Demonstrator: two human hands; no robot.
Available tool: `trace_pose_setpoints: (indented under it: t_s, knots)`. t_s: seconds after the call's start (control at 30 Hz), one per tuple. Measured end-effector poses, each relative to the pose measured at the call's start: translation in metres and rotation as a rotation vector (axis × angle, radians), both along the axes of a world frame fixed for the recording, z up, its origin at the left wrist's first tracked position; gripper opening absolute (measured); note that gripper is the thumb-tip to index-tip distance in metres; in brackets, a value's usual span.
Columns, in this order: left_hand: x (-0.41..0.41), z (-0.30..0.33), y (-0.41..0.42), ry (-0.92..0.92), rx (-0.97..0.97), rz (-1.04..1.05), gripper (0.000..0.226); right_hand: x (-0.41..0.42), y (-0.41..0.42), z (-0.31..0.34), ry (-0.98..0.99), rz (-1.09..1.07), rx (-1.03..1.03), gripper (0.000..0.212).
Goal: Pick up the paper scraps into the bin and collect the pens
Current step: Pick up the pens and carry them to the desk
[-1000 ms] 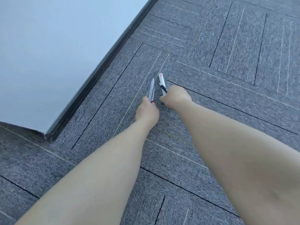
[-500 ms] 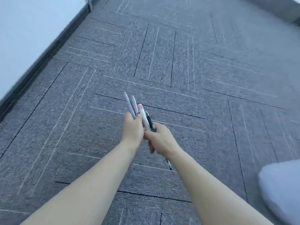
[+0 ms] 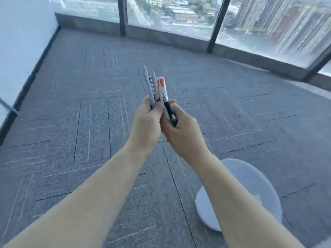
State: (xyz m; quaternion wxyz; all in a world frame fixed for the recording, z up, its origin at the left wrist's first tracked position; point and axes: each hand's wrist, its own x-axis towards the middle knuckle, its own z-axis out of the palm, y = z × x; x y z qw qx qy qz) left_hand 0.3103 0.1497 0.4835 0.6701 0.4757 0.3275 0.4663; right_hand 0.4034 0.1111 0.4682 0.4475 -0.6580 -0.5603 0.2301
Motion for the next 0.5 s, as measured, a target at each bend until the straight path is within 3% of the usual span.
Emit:
trace_pose_setpoints:
  t_s: [0.3,0.4,0.5]
  knots:
    - [0.149,0.304,-0.068,-0.143,0.105,-0.404,0.023,0.130,-0.090,0.296,-0.053,-0.417,0.260,0.024]
    - [0.194,0.382,-0.124,-0.195,0.151,-0.561,0.026,0.166,-0.152,0.371,-0.086,-0.587,0.341,0.030]
    - [0.229,0.433,-0.194,-0.214,0.152,-0.708,0.029,0.190,-0.228,0.420,-0.075,-0.754,0.367,0.018]
